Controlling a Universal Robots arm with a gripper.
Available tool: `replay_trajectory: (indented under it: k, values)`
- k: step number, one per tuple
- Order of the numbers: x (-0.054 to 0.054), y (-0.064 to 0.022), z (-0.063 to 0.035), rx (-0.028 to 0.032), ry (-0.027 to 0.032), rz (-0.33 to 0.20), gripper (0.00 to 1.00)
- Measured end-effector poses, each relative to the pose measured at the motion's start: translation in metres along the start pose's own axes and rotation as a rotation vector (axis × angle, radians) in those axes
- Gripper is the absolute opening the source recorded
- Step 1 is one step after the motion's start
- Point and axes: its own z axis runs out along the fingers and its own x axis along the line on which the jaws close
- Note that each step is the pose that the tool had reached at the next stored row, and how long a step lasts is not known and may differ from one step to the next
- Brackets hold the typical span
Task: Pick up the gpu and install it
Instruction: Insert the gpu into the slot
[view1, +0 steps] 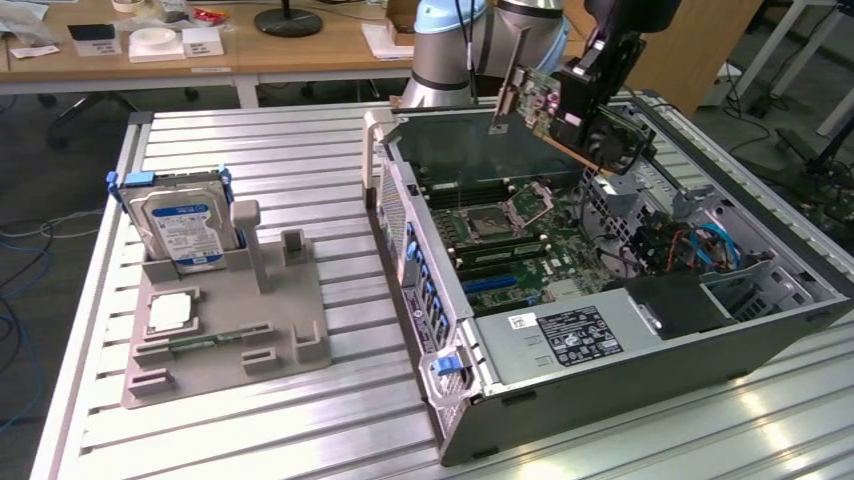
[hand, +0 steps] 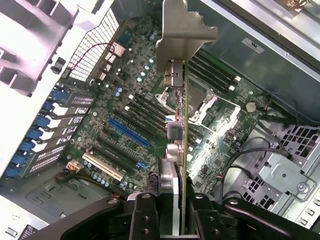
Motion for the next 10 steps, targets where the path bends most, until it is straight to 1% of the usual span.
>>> replay_trajectory:
  k: [10]
  values:
    - [0.0,0.0,0.0,0.0003,0.0005,-0.059,0.28]
